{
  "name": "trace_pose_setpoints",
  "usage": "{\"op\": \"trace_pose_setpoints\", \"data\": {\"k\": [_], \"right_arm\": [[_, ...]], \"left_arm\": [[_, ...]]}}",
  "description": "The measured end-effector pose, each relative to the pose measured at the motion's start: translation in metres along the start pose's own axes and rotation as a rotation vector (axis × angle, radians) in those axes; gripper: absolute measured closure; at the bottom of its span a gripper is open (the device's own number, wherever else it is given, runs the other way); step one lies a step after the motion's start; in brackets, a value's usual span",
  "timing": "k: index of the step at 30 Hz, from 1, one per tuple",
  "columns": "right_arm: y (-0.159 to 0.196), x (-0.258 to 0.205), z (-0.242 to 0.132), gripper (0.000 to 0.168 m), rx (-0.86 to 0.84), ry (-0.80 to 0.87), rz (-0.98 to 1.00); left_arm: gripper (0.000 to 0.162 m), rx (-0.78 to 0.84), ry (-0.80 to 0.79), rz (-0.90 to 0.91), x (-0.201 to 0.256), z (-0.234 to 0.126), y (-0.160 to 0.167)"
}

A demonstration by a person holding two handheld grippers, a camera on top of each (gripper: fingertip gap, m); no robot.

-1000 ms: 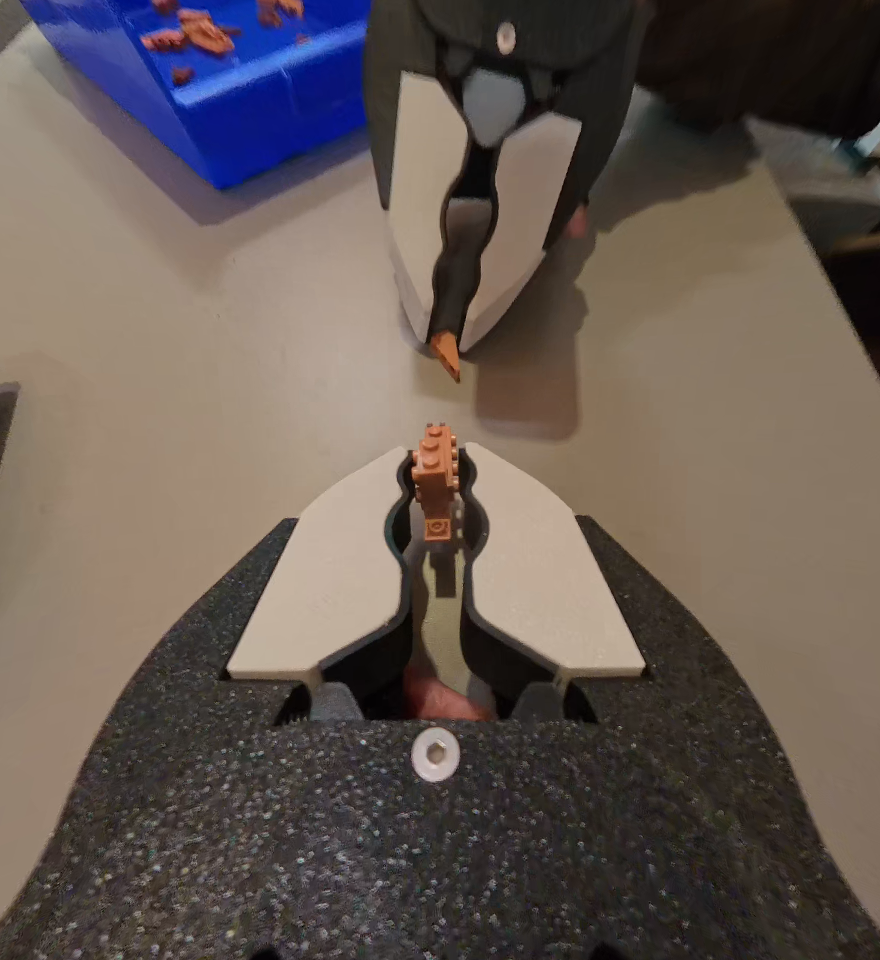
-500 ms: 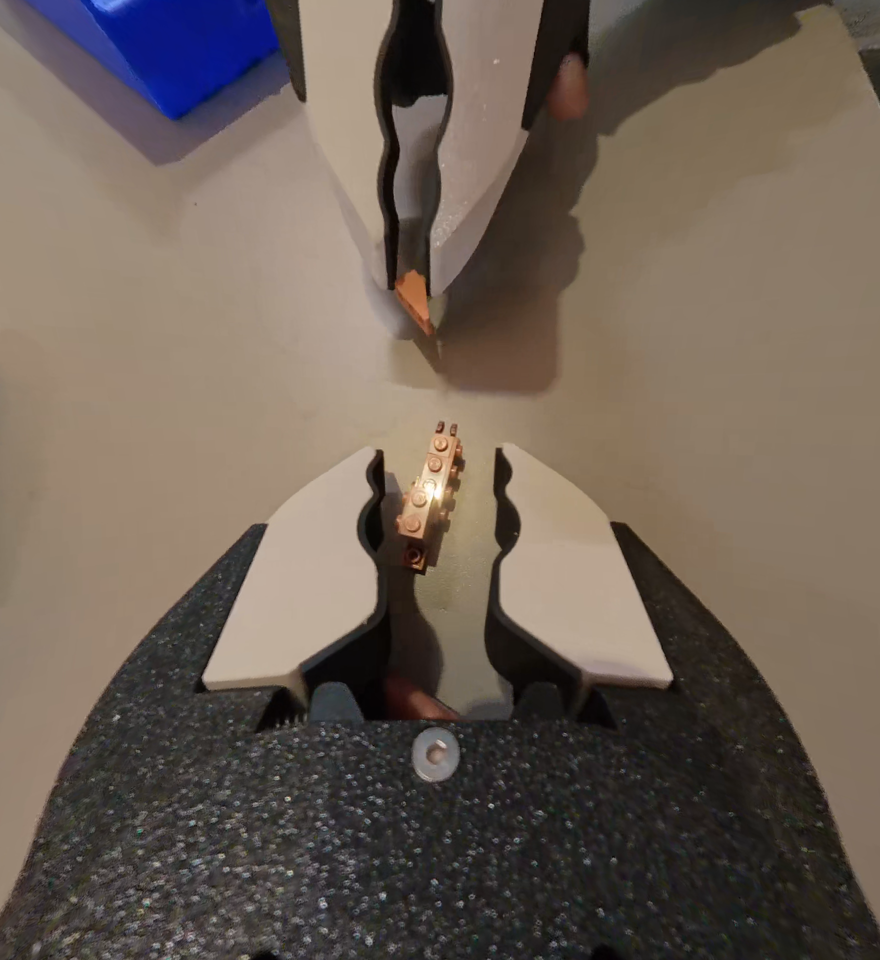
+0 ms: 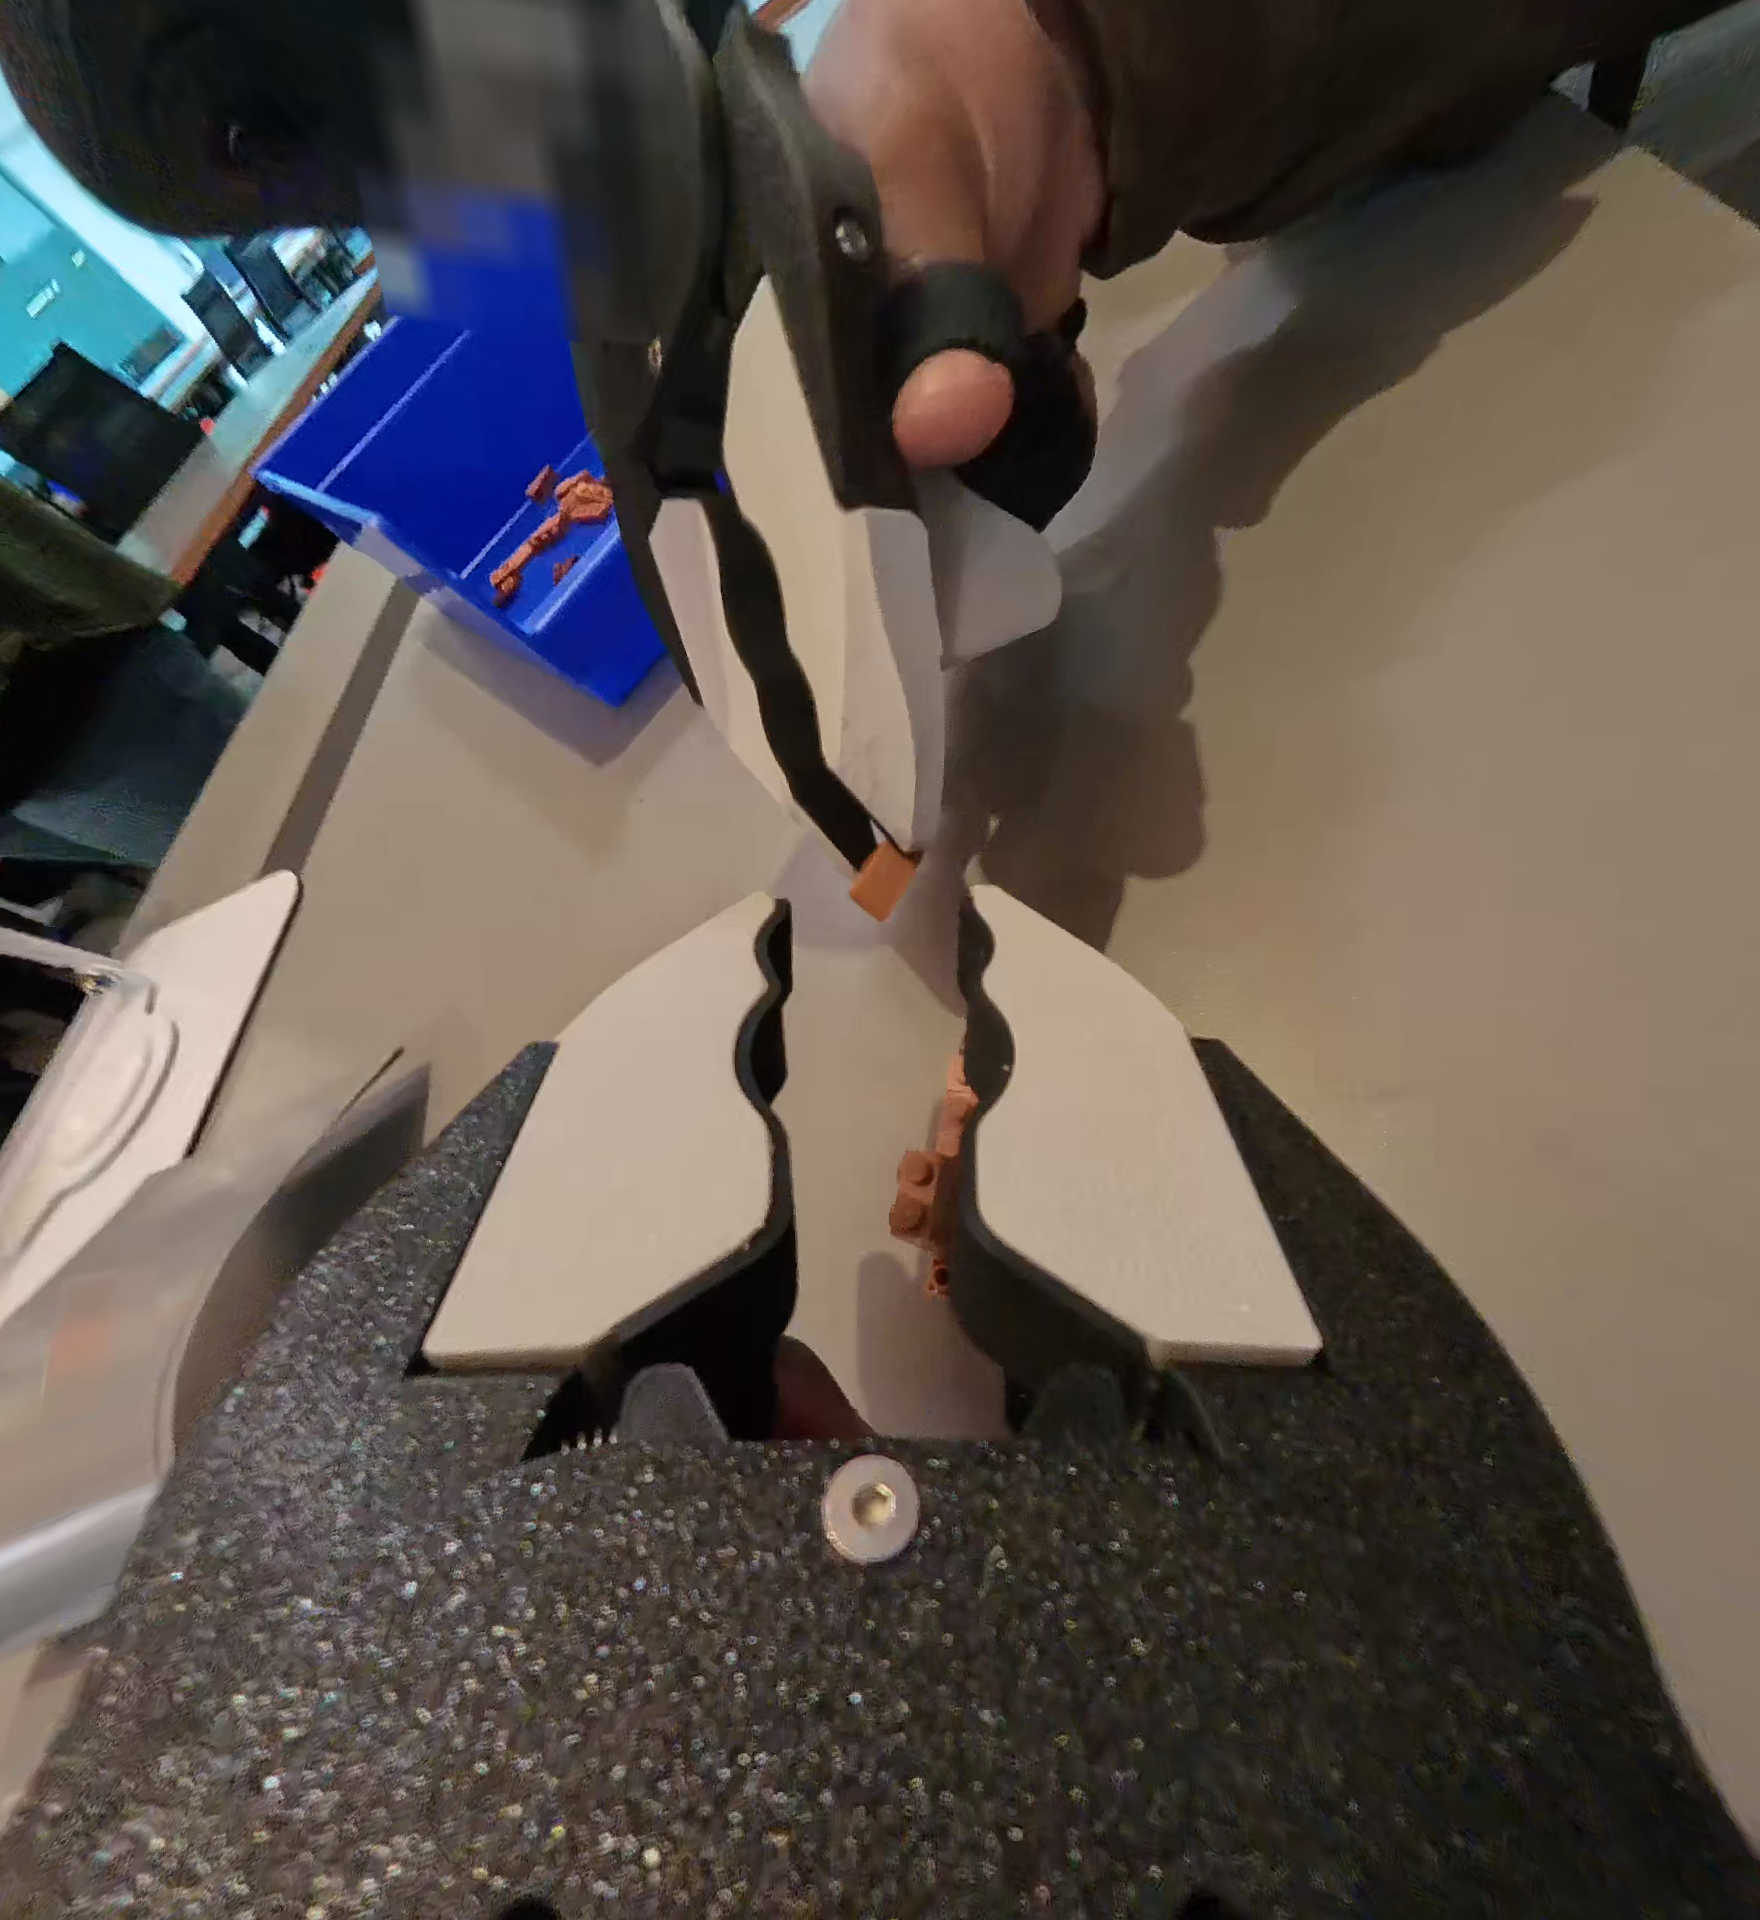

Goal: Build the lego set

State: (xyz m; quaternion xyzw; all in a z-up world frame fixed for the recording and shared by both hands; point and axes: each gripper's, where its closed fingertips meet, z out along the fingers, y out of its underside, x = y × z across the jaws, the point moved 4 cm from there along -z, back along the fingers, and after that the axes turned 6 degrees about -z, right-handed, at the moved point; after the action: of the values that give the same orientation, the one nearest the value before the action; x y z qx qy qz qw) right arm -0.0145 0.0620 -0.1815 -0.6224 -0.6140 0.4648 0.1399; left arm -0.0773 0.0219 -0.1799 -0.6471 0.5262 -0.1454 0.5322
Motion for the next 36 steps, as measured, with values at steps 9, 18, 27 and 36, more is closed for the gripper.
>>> {"op": "trace_pose_setpoints", "data": {"k": [9, 18, 27, 36], "right_arm": [[0.000, -0.005, 0.005, 0.156, -0.013, -0.060, 0.052], [-0.009, 0.007, -0.014, 0.142, 0.205, -0.020, 0.225], [-0.020, 0.011, -0.023, 0.157, 0.488, -0.078, 0.542], [-0.026, 0.006, -0.021, 0.158, 0.565, -0.154, 0.658]], "left_arm": [[0.152, 0.012, -0.004, 0.138, 0.008, 0.002, -0.004], [0.153, 0.035, -0.179, 0.143, -0.012, -0.002, -0.011], [0.153, 0.022, -0.428, 0.252, -0.023, 0.004, -0.018], [0.153, 0.028, -0.507, 0.314, -0.026, 0.001, -0.023]]}}
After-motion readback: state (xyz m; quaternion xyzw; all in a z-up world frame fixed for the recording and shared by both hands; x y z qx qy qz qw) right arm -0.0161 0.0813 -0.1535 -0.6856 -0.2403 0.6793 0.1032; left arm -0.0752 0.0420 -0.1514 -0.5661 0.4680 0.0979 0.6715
